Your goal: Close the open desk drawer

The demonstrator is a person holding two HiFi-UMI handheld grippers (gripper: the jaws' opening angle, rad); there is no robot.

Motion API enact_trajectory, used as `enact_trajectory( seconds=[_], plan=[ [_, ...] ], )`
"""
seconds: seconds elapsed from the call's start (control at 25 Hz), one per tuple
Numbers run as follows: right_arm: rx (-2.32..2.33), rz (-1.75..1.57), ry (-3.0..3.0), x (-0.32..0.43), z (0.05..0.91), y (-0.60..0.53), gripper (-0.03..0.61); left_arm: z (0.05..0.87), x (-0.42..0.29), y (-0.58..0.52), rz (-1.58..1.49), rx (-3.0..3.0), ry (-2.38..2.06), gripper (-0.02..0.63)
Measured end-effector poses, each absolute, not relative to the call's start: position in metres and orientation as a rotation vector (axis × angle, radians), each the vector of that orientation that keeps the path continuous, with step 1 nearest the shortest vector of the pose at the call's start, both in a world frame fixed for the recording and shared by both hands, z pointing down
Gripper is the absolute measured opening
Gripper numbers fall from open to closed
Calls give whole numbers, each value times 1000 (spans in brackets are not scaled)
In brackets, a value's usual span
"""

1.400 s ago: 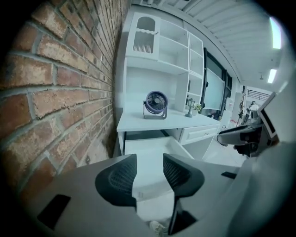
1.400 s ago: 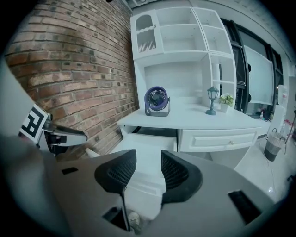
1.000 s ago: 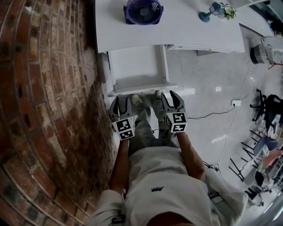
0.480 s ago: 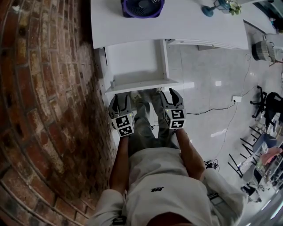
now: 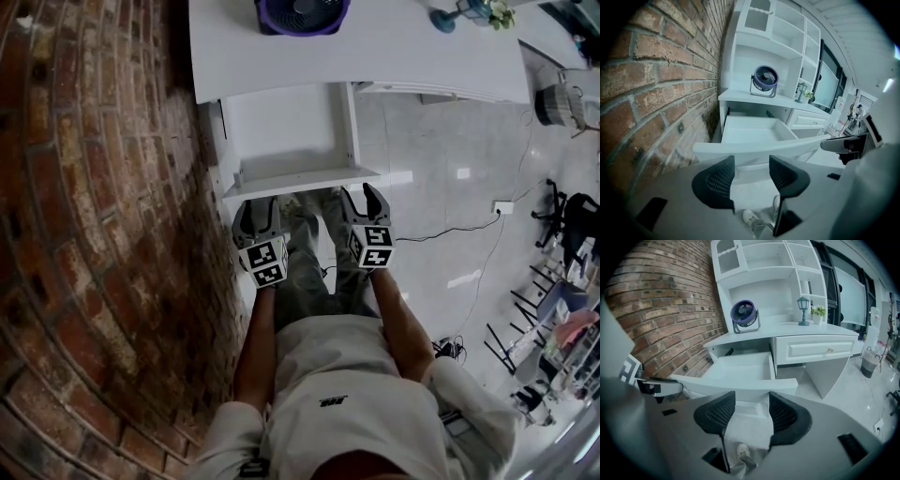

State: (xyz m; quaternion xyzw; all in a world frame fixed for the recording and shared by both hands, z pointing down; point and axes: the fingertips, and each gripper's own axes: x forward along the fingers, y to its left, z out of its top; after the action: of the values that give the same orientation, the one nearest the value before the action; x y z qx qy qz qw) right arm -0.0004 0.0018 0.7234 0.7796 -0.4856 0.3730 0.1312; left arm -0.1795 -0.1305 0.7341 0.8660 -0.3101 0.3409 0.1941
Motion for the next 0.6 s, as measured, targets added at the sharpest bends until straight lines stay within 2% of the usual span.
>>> enact_trajectory(
  seconds=[0.6],
  plan=[
    [2286,1086,-1382,12,721,-17,209,733,-167,-147,930,2444,-847,242]
  ],
)
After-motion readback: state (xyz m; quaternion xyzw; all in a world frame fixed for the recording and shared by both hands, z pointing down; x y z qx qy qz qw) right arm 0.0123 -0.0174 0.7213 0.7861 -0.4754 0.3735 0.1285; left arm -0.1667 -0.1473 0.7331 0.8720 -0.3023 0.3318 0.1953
